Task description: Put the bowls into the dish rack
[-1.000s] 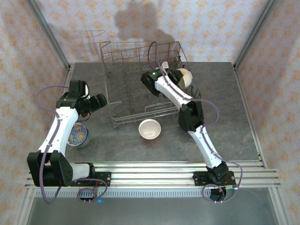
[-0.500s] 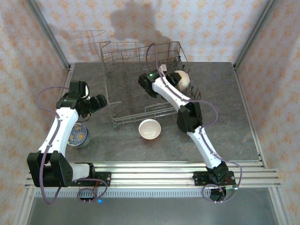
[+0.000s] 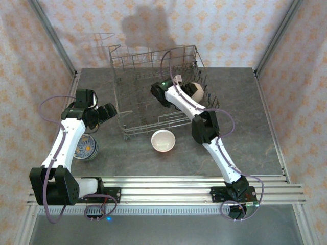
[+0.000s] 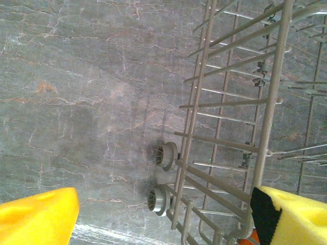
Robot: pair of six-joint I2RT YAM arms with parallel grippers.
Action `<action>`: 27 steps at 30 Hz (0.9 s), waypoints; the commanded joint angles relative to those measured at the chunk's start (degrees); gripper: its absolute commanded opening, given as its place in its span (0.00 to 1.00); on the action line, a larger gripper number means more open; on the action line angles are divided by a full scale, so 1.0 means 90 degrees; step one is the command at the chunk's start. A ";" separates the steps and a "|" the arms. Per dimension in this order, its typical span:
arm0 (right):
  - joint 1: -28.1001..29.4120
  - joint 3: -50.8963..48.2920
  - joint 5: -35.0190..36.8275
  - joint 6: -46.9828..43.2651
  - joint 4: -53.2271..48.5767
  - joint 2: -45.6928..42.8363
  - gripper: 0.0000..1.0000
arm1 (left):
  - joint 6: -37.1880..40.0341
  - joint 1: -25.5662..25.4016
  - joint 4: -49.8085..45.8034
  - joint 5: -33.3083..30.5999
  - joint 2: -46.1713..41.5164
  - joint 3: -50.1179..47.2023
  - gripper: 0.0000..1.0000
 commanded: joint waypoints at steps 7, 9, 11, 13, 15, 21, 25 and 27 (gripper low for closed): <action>-0.0347 -0.0440 -0.1644 -0.0437 0.0588 -0.0559 0.79 | -0.0112 -0.0144 0.0067 -0.0110 -0.0102 0.0031 0.88; -0.0347 -0.0686 -0.2045 -0.0602 0.0929 -0.0872 0.89 | -0.0109 -0.0205 0.0067 -0.0166 -0.0072 0.0033 0.88; -0.0365 -0.0968 -0.2433 -0.0758 0.1271 -0.1201 0.96 | -0.0109 -0.0259 0.0036 -0.0186 -0.0036 0.0073 0.88; -0.0384 -0.1109 -0.2705 -0.0854 0.1450 -0.1425 1.00 | -0.0082 -0.0303 -0.0022 -0.0242 -0.0011 0.0169 0.88; -0.0406 -0.1192 -0.2960 -0.0986 0.1550 -0.1582 1.00 | -0.0051 -0.0374 -0.0085 -0.0302 0.0000 0.0305 0.88; -0.0402 -0.1543 -0.3592 -0.1308 0.1810 -0.2050 1.00 | 0.0019 -0.0574 -0.0298 -0.0507 0.0084 0.0643 0.88; -0.0407 -0.1906 -0.3851 -0.1472 0.2059 -0.2397 1.00 | 0.0015 -0.0676 -0.0406 -0.0682 0.0065 0.0739 0.88; -0.0406 -0.2128 -0.4045 -0.1583 0.2263 -0.2595 1.00 | -0.0017 -0.0713 -0.0399 -0.0719 0.0049 0.0733 0.88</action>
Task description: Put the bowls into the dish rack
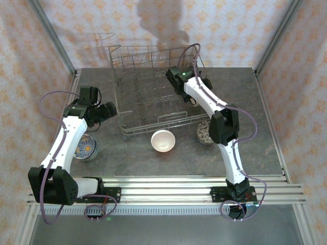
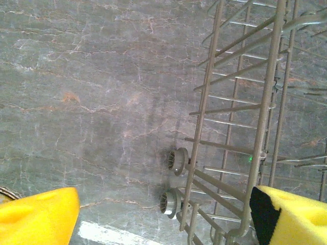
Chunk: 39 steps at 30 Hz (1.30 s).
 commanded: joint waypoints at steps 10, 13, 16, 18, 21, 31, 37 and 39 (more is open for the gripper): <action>0.0142 -0.0481 -0.2242 -0.0327 0.0972 -0.0678 1.00 | -0.0090 -0.0486 0.0104 0.0029 -0.0104 0.0284 0.88; 0.0082 -0.0271 -0.2463 -0.0325 0.1001 -0.0561 1.00 | -0.0138 -0.0554 0.0073 -0.0040 -0.0156 0.0290 0.88; 0.0004 0.0072 -0.2666 -0.0332 0.0973 -0.0359 1.00 | -0.0155 -0.0594 0.0033 -0.0118 -0.0236 0.0284 0.88; -0.0043 0.0354 -0.2787 -0.0351 0.0869 -0.0233 1.00 | -0.0173 -0.0611 0.0016 -0.0144 -0.0298 0.0282 0.88; -0.0125 0.0700 -0.2967 -0.0381 0.0689 -0.0099 1.00 | -0.0149 -0.0622 -0.0023 -0.0178 -0.0369 0.0308 0.88; -0.0278 0.0739 -0.3738 -0.0163 0.0474 -0.0557 0.99 | -0.0034 -0.0625 0.0205 -0.0159 -0.0582 0.0242 0.88; -0.0283 -0.0623 -0.3716 -0.0005 0.0698 -0.2027 0.93 | 0.0078 -0.0624 0.0404 -0.0023 -0.0361 0.0306 0.88; -0.0291 -0.1354 -0.3737 0.0060 0.0903 -0.2661 0.91 | 0.0082 -0.0624 0.0538 0.0060 -0.0258 0.0303 0.88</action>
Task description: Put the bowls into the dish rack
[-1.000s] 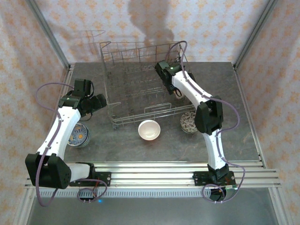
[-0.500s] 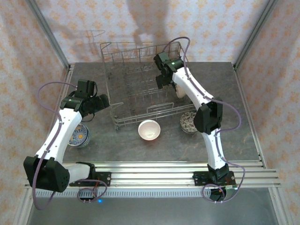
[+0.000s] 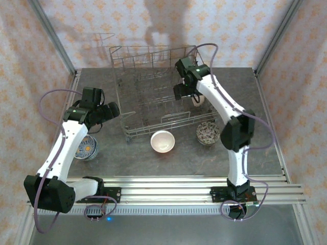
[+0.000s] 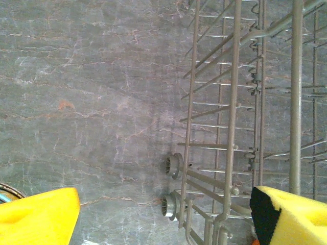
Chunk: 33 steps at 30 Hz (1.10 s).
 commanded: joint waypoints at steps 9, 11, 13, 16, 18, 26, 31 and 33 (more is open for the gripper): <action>-0.0387 -0.3357 -0.0225 0.0733 0.0393 -0.3406 0.72 | 0.0181 -0.0113 0.1049 0.0589 0.0547 0.0566 0.88; -0.0518 -0.4044 -0.0348 0.1017 0.0488 -0.3830 0.68 | 0.0276 -0.0106 0.0980 0.0580 0.0680 0.0706 0.89; -0.0601 -0.4666 -0.0409 0.1305 0.0606 -0.4201 0.64 | 0.0383 -0.0105 0.0875 0.0590 0.0852 0.0839 0.88; -0.0645 -0.5325 -0.0318 0.1649 0.0727 -0.4446 0.60 | 0.0525 -0.0106 0.0788 0.0546 0.1000 0.0968 0.88; -0.0652 -0.5681 -0.0258 0.1804 0.0827 -0.4440 0.59 | 0.0583 -0.0106 0.0766 0.0493 0.1022 0.1030 0.88; -0.0794 -0.6153 0.0131 0.2088 0.1349 -0.4067 0.54 | 0.0740 -0.0104 0.0726 0.0317 0.0962 0.1199 0.89; -0.0938 -0.6191 0.0540 0.2112 0.1392 -0.3669 0.50 | 0.0773 -0.0109 0.0762 0.0217 0.0886 0.1146 0.89; -0.0953 -0.6127 0.0661 0.2103 0.1419 -0.3506 0.50 | 0.0765 -0.0102 0.0801 0.0207 0.0869 0.1111 0.89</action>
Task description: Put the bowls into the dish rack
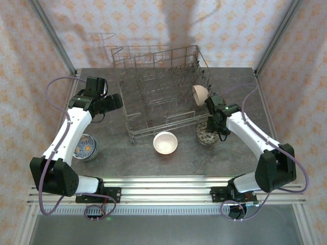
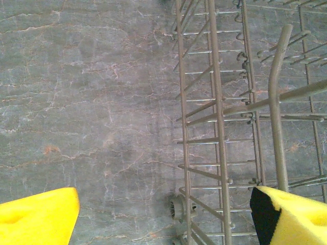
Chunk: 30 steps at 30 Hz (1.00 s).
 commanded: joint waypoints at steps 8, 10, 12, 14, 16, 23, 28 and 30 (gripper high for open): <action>-0.0077 -0.0211 0.0568 0.0022 0.0495 0.0572 0.50 | 0.0082 -0.0108 0.0488 0.0143 -0.0144 0.0287 0.89; -0.0088 -0.0221 0.0616 0.0035 0.0498 0.0694 0.49 | 0.0072 -0.0105 0.0492 0.0133 -0.0144 0.0312 0.89; -0.0089 -0.0257 0.0652 0.0044 0.0502 0.0782 0.49 | 0.0044 -0.0105 0.0492 0.0142 -0.0153 0.0332 0.89; -0.0080 -0.0339 0.0645 0.0065 0.0580 0.0791 0.49 | 0.0018 -0.0104 0.0502 0.0136 -0.0157 0.0346 0.89; -0.0088 -0.0415 0.0572 0.0068 0.0691 0.0796 0.49 | -0.0004 -0.0111 0.0521 0.0128 -0.0154 0.0353 0.89; -0.0085 -0.0655 0.0403 0.0114 0.0817 0.0830 0.41 | -0.0026 -0.0109 0.0454 0.0152 -0.0142 0.0408 0.89; -0.0089 -0.0853 0.0219 0.0109 0.0899 0.0709 0.34 | -0.0026 -0.0113 0.0432 0.0185 -0.0144 0.0393 0.89; -0.0088 -0.0863 0.0105 0.0113 0.0834 0.0694 0.30 | -0.0035 -0.0104 0.0434 0.0216 -0.0134 0.0386 0.89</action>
